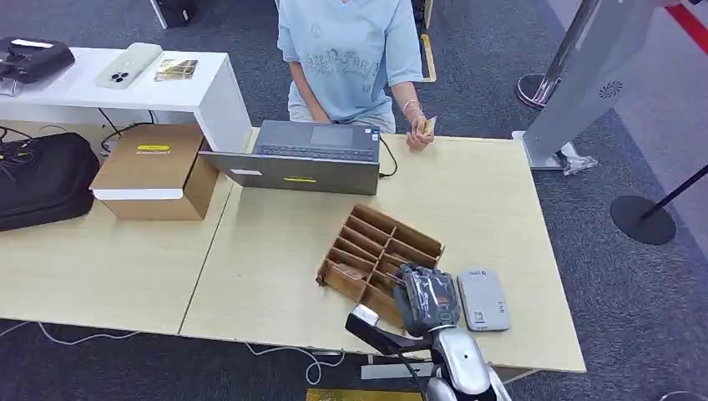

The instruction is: Pass the card to the sensor for recognition and then transmit it.

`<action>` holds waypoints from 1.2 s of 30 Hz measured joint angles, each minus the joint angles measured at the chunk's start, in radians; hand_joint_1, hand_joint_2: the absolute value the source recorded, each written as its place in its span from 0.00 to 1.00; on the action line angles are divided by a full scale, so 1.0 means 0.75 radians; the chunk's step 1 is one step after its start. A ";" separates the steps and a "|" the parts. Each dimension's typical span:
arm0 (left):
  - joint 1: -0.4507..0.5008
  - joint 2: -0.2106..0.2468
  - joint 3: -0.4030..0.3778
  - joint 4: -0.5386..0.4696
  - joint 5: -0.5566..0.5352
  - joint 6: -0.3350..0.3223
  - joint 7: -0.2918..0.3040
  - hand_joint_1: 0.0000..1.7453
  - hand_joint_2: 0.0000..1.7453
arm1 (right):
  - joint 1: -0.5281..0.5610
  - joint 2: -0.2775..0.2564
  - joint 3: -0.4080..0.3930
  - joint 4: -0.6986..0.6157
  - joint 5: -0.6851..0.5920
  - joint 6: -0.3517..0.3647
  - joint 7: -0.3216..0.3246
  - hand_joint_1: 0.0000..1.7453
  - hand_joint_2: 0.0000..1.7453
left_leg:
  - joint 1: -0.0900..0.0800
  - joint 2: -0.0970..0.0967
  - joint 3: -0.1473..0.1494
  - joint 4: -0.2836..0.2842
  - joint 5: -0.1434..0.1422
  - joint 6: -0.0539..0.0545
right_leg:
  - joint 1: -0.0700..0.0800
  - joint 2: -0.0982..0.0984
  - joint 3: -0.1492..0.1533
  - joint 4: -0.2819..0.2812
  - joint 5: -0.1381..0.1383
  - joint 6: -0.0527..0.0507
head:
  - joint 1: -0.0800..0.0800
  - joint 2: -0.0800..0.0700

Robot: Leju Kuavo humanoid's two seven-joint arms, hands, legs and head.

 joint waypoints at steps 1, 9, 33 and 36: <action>0.000 0.000 0.000 0.000 0.000 -0.003 -0.002 0.00 0.00 | 0.000 0.000 0.000 0.000 0.000 -0.004 -0.001 1.00 1.00 | 0.000 0.000 0.000 0.000 0.000 0.000 | 0.000 0.000 0.000 0.000 0.000 0.000 | 0.000 0.000; -0.004 -0.001 0.000 0.000 0.000 -0.009 -0.004 0.00 0.00 | -0.002 0.007 0.000 -0.007 0.020 -0.057 -0.017 1.00 1.00 | 0.000 0.000 0.000 0.000 0.000 0.000 | 0.000 0.000 0.000 0.000 0.000 0.000 | 0.000 0.000; -0.016 -0.001 0.000 0.000 0.002 -0.015 -0.006 0.00 0.00 | -0.012 0.022 0.000 -0.038 0.022 -0.099 -0.031 1.00 1.00 | 0.000 0.000 0.000 0.000 0.000 0.000 | 0.000 0.000 0.000 0.000 0.000 0.000 | 0.000 0.000; -0.016 -0.001 0.000 0.000 0.002 -0.015 -0.007 0.00 0.00 | -0.011 0.022 0.000 -0.051 0.013 -0.120 -0.047 1.00 1.00 | 0.000 0.000 0.000 0.000 0.000 0.000 | 0.000 0.000 0.000 0.000 0.000 0.000 | 0.000 0.000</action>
